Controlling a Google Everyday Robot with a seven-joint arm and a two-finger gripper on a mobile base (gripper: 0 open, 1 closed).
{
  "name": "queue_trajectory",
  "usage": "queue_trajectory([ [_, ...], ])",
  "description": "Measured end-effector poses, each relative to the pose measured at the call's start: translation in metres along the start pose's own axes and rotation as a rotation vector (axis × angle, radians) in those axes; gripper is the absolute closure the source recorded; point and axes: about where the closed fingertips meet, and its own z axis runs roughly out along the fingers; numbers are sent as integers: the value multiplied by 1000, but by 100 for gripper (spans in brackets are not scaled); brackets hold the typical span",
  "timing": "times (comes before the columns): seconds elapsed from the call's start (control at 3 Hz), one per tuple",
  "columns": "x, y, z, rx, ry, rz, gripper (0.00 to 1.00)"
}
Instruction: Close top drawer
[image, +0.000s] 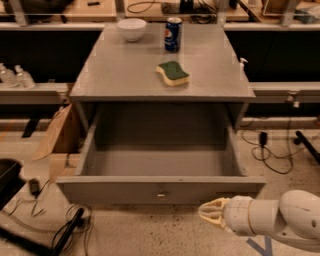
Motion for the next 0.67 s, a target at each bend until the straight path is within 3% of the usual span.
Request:
queue_trajectory([
  [0.33,0,0,0,0,0,0,100],
  [0.67,-18,-44,13,23,-8,-8,100],
])
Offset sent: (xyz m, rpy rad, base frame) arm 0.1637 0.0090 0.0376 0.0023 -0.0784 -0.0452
